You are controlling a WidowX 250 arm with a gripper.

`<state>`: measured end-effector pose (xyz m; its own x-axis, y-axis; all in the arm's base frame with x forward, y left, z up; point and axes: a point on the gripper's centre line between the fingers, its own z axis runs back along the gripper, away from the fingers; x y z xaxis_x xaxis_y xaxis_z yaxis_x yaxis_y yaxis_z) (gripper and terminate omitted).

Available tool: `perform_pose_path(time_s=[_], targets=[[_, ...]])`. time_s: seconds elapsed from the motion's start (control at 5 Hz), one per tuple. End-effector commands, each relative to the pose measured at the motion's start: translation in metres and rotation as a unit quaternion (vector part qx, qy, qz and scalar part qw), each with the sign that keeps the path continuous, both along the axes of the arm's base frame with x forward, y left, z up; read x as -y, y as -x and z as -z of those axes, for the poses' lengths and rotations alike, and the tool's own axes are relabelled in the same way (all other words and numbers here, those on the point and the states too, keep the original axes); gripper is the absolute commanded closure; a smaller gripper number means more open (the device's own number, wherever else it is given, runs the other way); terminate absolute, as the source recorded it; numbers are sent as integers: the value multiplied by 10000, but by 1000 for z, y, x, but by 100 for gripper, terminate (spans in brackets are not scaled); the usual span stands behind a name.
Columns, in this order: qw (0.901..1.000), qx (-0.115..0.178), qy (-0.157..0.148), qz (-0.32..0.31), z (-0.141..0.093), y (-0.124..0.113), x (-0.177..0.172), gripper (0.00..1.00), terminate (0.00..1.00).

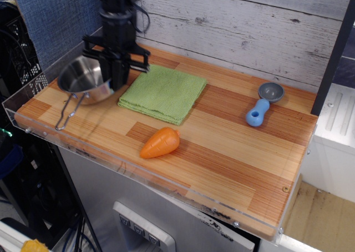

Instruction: Put the pot on the right side of the table under the spoon and to the right of the carrot.

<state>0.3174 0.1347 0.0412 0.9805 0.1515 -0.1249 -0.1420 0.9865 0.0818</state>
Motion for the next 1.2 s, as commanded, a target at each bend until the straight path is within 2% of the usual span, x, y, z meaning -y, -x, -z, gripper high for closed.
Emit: perform_pose_path(time_s=[0.0,0.2,0.4,0.6,1.0], targets=[[9967,327,-302,-677,-86,22,-20,100,0],[9988,279,-108,-399,-94,22,14,100,0],[9990,405,3,194,-93,27,63,100,0],[9949,456,-105,888,-82,35,111,100,0],[9834,215,-217,1791,-47,39,161,100,0]])
